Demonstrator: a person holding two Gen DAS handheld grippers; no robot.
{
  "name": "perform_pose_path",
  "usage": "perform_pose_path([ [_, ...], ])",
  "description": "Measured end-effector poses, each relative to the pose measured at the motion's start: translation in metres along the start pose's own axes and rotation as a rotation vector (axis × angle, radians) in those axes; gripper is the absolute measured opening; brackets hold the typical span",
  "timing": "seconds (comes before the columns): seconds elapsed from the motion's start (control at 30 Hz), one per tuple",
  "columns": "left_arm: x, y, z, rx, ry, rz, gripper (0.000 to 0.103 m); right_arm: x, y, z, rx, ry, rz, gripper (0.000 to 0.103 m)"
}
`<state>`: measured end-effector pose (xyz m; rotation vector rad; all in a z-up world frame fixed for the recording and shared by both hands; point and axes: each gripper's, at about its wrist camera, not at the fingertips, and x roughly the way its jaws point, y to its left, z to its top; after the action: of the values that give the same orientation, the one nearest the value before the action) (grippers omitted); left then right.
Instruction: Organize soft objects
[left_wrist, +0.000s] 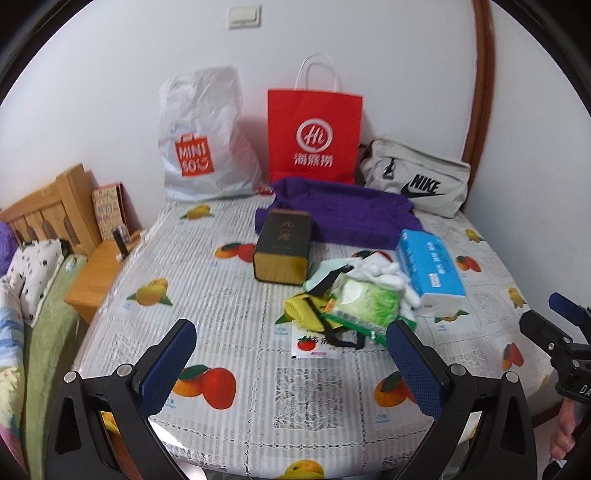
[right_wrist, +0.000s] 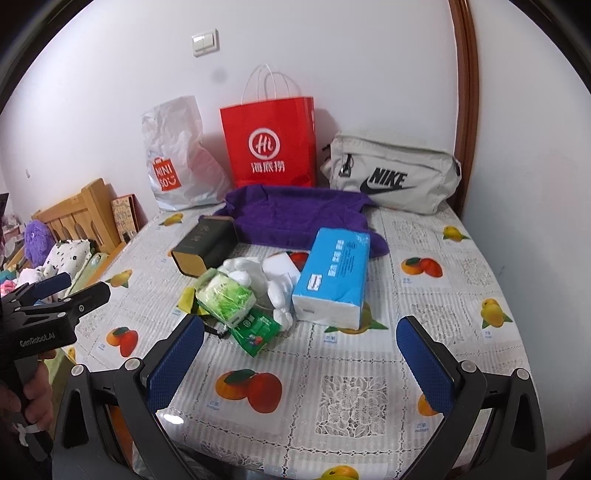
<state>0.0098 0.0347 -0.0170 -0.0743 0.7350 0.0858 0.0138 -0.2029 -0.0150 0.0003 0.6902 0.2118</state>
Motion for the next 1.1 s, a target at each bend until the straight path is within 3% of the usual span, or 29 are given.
perform_pose_path([
  [0.2, 0.031, -0.005, -0.006, 0.029, 0.039, -0.037, 0.103, 0.022, -0.006, -0.006, 0.02, 0.034, 0.014, 0.103],
  [0.47, 0.08, -0.043, -0.011, 0.149, 0.086, -0.127, 0.103, 0.052, -0.031, -0.015, 0.085, 0.081, 0.02, 0.103],
  [0.67, 0.115, -0.065, -0.006, 0.22, 0.118, -0.153, 0.103, 0.071, -0.051, -0.018, 0.133, 0.112, 0.008, 0.103],
  [0.8, 0.132, -0.075, -0.007, 0.266, 0.143, -0.192, 0.103, 0.08, -0.054, -0.018, 0.114, 0.124, -0.014, 0.103],
  [1.0, 0.155, -0.094, -0.009, 0.352, 0.166, -0.131, 0.103, 0.092, -0.051, -0.015, 0.077, 0.136, -0.029, 0.103],
  [1.03, 0.156, -0.094, -0.009, 0.359, 0.162, -0.124, 0.097, 0.094, -0.05, -0.015, 0.072, 0.142, -0.027, 0.103],
  [1.07, 0.154, -0.093, -0.009, 0.359, 0.151, -0.127, 0.076, 0.096, -0.049, -0.014, 0.065, 0.146, -0.027, 0.103],
  [1.1, 0.152, -0.091, -0.008, 0.351, 0.152, -0.14, 0.071, 0.098, -0.047, -0.014, 0.058, 0.15, -0.028, 0.103],
])
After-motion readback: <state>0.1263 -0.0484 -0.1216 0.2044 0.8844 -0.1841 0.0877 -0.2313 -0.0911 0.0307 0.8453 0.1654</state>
